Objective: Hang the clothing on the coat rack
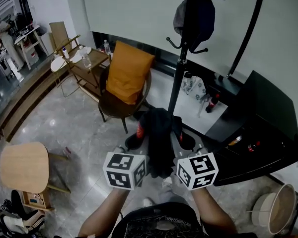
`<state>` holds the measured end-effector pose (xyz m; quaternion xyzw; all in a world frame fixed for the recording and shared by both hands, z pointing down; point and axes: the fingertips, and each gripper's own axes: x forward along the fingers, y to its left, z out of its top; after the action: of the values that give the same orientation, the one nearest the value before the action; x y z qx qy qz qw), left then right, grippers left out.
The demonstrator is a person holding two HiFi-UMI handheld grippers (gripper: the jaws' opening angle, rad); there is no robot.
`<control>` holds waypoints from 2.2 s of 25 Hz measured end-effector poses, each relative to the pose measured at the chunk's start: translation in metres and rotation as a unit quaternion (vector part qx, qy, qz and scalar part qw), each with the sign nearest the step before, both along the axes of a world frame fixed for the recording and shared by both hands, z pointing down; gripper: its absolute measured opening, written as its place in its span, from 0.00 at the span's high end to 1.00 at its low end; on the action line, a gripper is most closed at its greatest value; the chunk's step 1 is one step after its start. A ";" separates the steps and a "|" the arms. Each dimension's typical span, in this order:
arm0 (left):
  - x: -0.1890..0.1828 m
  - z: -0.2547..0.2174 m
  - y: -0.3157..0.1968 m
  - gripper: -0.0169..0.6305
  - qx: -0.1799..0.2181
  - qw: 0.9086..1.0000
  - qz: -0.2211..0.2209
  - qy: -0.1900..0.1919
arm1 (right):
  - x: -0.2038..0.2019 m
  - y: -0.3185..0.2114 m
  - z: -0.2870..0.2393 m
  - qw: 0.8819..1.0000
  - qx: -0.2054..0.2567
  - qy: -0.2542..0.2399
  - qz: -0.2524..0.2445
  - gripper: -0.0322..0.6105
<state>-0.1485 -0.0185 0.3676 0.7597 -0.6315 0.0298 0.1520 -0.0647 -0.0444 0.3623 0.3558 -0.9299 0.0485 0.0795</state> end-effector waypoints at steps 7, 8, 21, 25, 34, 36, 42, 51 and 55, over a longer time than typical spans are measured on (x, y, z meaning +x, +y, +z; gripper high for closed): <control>-0.001 0.001 -0.042 0.92 0.003 1.000 -0.014 -0.013 | -0.002 -0.045 0.002 1.000 0.007 -0.011 -0.013 0.92; -0.001 0.000 -0.049 0.92 0.004 1.000 -0.016 -0.015 | -0.002 -0.052 0.001 1.000 0.007 -0.013 -0.015 0.92; 0.008 -0.014 -0.134 0.92 0.018 0.999 -0.022 -0.043 | 0.010 -0.136 -0.013 0.999 0.027 -0.029 -0.014 0.92; 0.014 -0.015 -0.157 0.92 0.019 0.998 -0.020 -0.052 | 0.018 -0.160 -0.014 0.999 0.032 -0.030 -0.008 0.92; 0.031 -0.017 -0.199 0.92 0.014 0.997 -0.028 -0.064 | 0.037 -0.204 -0.016 0.999 0.034 -0.040 -0.007 0.92; 0.033 -0.019 -0.204 0.92 0.016 0.997 -0.031 -0.066 | 0.041 -0.210 -0.018 0.998 0.036 -0.042 -0.006 0.92; 0.035 -0.030 -0.222 0.92 0.025 0.997 -0.033 -0.070 | 0.049 -0.226 -0.029 0.998 0.048 -0.048 0.002 0.92; 0.025 -0.042 -0.250 0.92 0.041 0.996 -0.013 -0.072 | 0.052 -0.251 -0.037 0.996 0.060 -0.049 0.048 0.92; 0.016 -0.045 -0.264 0.92 0.043 0.996 0.003 -0.072 | 0.048 -0.258 -0.039 0.994 0.062 -0.045 0.072 0.92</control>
<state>-0.1328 -0.2823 0.3222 0.7634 -0.6392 0.0574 0.0733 -0.0169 -0.3026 0.3233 0.4238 -0.9056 0.0121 0.0116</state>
